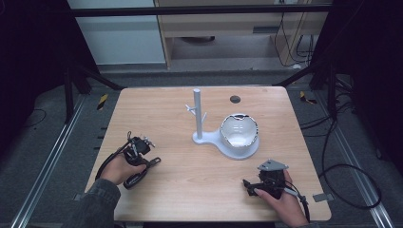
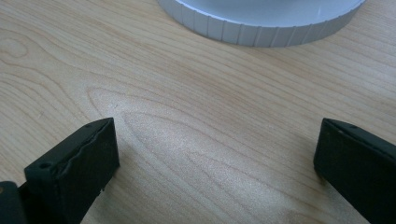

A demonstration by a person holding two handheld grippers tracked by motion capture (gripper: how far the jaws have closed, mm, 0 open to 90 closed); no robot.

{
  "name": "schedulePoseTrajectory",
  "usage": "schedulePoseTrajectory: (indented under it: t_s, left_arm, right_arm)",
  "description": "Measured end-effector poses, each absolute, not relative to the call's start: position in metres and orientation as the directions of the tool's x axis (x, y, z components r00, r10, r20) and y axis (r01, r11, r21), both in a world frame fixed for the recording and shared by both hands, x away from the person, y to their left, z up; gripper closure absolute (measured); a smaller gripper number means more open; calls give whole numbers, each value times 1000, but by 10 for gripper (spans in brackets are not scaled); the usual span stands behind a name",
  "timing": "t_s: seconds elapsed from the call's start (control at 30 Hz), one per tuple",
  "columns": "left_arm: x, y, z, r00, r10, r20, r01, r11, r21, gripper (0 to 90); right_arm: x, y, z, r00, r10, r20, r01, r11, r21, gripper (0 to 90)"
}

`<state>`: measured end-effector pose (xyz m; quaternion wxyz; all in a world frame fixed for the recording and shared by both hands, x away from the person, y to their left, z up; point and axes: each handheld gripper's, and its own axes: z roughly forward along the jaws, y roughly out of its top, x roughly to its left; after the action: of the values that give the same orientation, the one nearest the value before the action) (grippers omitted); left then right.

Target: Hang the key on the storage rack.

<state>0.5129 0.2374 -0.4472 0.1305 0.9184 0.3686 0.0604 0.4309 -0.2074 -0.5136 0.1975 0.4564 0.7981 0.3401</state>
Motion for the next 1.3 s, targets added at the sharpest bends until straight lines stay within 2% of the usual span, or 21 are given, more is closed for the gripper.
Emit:
schedulePoseTrajectory:
  t_s: [0.53, 0.73, 0.9, 1.0, 1.3]
  left_arm:
    - [488, 255, -421, 722, 692, -2, 595, -620, 512, 801]
    - [470, 262, -406, 711, 703, 15, 545, -563, 621, 803]
    - [457, 264, -396, 701, 710, 61, 500, -551, 669, 805]
    - [452, 262, -390, 682, 729, 62, 469, -500, 728, 806]
    - [454, 254, -388, 665, 745, 50, 439, -444, 781, 809]
  right_arm:
    - [430, -207, -513, -504, 864, -3, 597, 351, 722, 4]
    - [428, -207, -514, -501, 866, -4, 597, 349, 722, 4]
    - [429, -207, -514, -501, 865, -6, 596, 350, 722, 3]
    - [429, -207, -513, -506, 862, -4, 595, 353, 722, 4]
    - [431, -208, -514, -508, 861, -6, 593, 355, 723, 4]
